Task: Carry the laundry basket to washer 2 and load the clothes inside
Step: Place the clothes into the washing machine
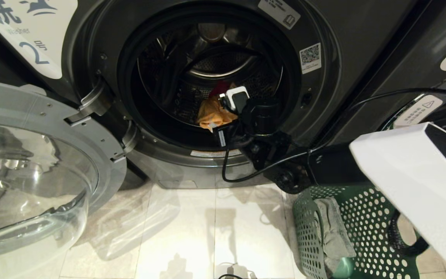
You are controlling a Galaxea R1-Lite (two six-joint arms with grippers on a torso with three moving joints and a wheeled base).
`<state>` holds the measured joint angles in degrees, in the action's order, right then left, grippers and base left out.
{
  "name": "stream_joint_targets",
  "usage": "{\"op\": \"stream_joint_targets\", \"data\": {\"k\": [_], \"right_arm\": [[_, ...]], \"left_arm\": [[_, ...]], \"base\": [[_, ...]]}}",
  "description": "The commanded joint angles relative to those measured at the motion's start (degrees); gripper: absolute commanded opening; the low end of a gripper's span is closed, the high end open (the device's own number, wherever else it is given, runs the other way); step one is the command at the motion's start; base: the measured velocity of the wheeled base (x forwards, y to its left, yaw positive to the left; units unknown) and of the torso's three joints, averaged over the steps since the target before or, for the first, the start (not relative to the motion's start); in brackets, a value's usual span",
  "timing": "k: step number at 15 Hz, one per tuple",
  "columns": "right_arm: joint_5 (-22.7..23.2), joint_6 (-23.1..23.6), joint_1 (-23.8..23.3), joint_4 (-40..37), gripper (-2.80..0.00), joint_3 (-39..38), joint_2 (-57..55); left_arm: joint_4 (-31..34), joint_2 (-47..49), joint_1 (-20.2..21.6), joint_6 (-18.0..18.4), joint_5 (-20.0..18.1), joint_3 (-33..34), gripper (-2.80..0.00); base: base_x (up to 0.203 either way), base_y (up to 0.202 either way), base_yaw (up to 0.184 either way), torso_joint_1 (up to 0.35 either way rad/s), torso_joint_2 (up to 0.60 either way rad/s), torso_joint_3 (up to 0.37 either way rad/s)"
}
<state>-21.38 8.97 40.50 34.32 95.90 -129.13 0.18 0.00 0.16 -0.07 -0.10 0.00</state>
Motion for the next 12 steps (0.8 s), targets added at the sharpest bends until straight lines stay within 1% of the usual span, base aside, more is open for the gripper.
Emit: {"op": "stream_joint_targets", "data": {"k": [1, 6, 8, 10, 12], "right_arm": [[-0.09, -0.04, 0.5, -8.58, 0.0, -7.06, 8.69], [-0.01, -0.55, 1.2, -29.25, 0.0, -28.31, 28.9], [0.73, -1.76, 1.1, -35.89, 0.0, -35.25, 34.95], [1.37, -6.08, -0.2, -39.81, 0.0, -39.92, 39.61], [1.59, -13.88, -5.58, -47.54, 0.0, -41.55, 42.12]], "left_arm": [[-0.01, 0.09, 0.02, -0.01, 0.01, 0.0, -2.8], [-0.01, 0.09, 0.02, -0.01, 0.01, 0.0, -2.8], [0.0, 0.09, 0.02, -0.01, 0.01, 0.0, -2.8], [0.07, 0.09, 0.02, -0.01, 0.01, 0.0, -2.8], [-0.01, 0.09, 0.02, -0.01, 0.01, 0.0, -2.8]], "base": [[0.0, 0.0, 0.0, 0.0, 0.0, 0.0], [0.0, 0.0, 0.0, 0.0, 0.0, 0.0], [0.0, 0.0, 0.0, 0.0, 0.0, 0.0], [0.0, 0.0, 0.0, 0.0, 0.0, 0.0], [0.0, 0.0, 0.0, 0.0, 0.0, 0.0]]}}
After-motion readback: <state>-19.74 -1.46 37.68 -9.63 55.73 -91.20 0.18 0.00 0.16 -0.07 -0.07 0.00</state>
